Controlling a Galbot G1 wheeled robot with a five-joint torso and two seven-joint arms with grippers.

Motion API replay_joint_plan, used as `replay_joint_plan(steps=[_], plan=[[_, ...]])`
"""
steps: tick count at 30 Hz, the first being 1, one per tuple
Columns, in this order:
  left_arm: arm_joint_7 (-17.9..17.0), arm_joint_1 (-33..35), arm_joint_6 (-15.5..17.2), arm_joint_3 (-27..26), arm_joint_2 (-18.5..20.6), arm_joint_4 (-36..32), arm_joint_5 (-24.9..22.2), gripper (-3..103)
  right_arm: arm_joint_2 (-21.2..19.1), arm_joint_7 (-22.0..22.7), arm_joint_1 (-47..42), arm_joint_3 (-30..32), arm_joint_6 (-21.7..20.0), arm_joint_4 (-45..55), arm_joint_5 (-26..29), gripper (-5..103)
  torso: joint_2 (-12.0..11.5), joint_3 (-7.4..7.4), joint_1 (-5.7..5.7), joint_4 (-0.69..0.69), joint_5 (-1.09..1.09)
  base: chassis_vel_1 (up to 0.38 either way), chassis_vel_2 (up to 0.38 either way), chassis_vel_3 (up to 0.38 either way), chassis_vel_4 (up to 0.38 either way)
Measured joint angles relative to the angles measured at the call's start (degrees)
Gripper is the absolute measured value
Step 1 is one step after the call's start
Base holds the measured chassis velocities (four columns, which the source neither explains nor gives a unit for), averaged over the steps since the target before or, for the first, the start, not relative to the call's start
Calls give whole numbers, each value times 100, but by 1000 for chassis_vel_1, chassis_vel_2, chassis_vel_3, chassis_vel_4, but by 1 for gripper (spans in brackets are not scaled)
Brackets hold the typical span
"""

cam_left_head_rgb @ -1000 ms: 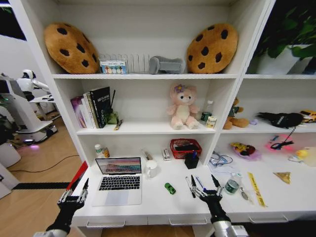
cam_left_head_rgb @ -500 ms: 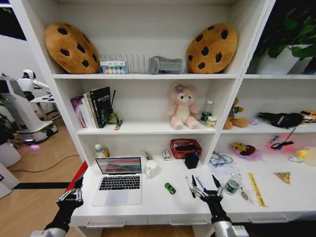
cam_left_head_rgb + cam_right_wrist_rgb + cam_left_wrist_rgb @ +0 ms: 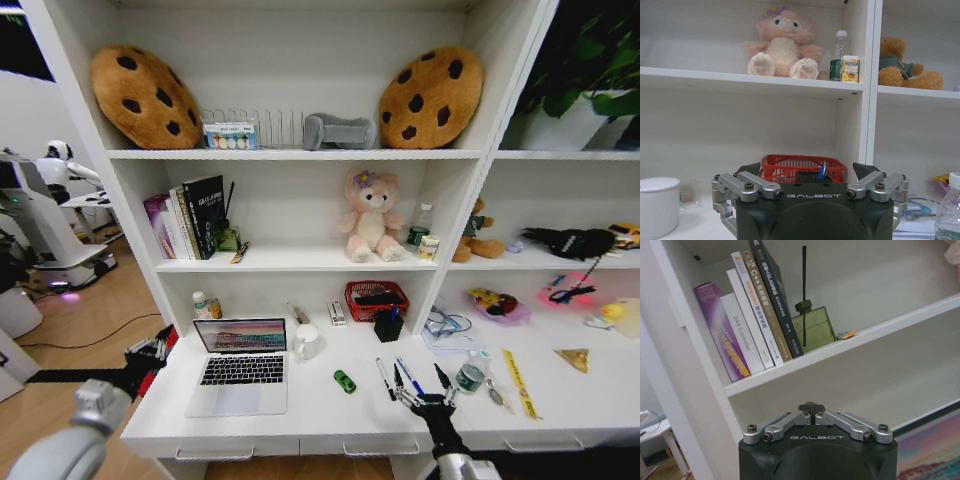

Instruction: Organize the objects on the table.

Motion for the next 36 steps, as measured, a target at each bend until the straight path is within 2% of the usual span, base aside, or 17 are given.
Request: replay_joint_plan(steps=[2, 3, 6, 7, 8, 9, 11, 12, 14, 15, 18, 19, 22, 23, 25, 32, 36], plan=[[128, -508, 73, 333, 347, 265, -67, 0, 97, -2, 35, 7, 75, -174, -118, 100, 0, 0, 0, 2, 0, 0, 0, 0, 0], [128, -508, 73, 333, 347, 265, -67, 0, 97, -2, 35, 7, 75, -174, -118, 100, 0, 0, 0, 2, 0, 0, 0, 0, 0], [319, -1153, 94, 984, 702, 603, -80, 0, 198, -8, 40, 7, 122, -270, -214, 100, 0, 0, 0, 3, -2, 0, 0, 0, 0], [319, -1153, 94, 984, 702, 603, -80, 0, 198, -8, 40, 7, 122, -270, -214, 100, 0, 0, 0, 3, -2, 0, 0, 0, 0], [414, -1449, 95, 1325, 878, 744, -80, 0, 228, -9, 43, 7, 142, -307, -242, 100, 0, 0, 0, 3, -1, 0, 0, 0, 0], [414, -1449, 95, 1325, 878, 744, -80, 0, 228, -9, 43, 7, 142, -307, -242, 100, 0, 0, 0, 3, -1, 0, 0, 0, 0], [582, -2130, 87, 2022, 1131, 958, -70, 0, 250, -10, 85, 24, 163, -357, -261, 100, 0, 0, 0, 4, -2, 0, 0, 0, 0], [582, -2130, 87, 2022, 1131, 958, -70, 0, 250, -10, 85, 24, 163, -357, -261, 100, 0, 0, 0, 4, -2, 0, 0, 0, 0], [691, -2876, 80, 2692, 1213, 1114, -61, 0, 259, -10, 115, 58, 171, -388, -262, 100, 0, 0, 0, 1, 0, 0, 0, 0, 0], [691, -2876, 80, 2692, 1213, 1114, -61, 0, 259, -10, 115, 58, 171, -388, -262, 100, 0, 0, 0, 1, 0, 0, 0, 0, 0], [891, -3389, 83, 3267, 1276, 1225, -41, 0, 264, -6, 115, 85, 180, -407, -252, 100, 0, 0, 0, 1, -1, 0, 0, 0, 0], [891, -3389, 83, 3267, 1276, 1225, -41, 0, 264, -6, 115, 85, 180, -407, -252, 100, 0, 0, 0, 1, -1, 0, 0, 0, 0], [1367, -3914, 131, 3865, 1419, 1330, 68, 0, 280, 8, 108, 65, 174, -408, -222, 100, 0, -1, 0, 4, -1, 0, 0, 0, 0], [1367, -3914, 131, 3865, 1419, 1330, 68, 0, 280, 8, 108, 65, 174, -408, -222, 100, 0, -1, 0, 4, -1, 0, 0, 0, 0], [1737, -4287, 108, 4237, 1520, 1377, 186, 0, 295, 12, 108, 48, 163, -408, -222, 100, 1, -1, 0, 2, -1, 0, 0, 0, 0], [2009, -4971, -30, 4981, 1686, 1430, 492, 0, 314, 78, 105, 62, 136, -324, -93, 100, 1, -1, 0, 3, 0, 0, 0, 0, 0], [2190, -5185, -179, 5171, 1706, 1464, 680, 0, 310, 88, 103, 86, 130, -296, -54, 100, 1, -1, -1, 2, -1, 0, 0, 0, 0]])
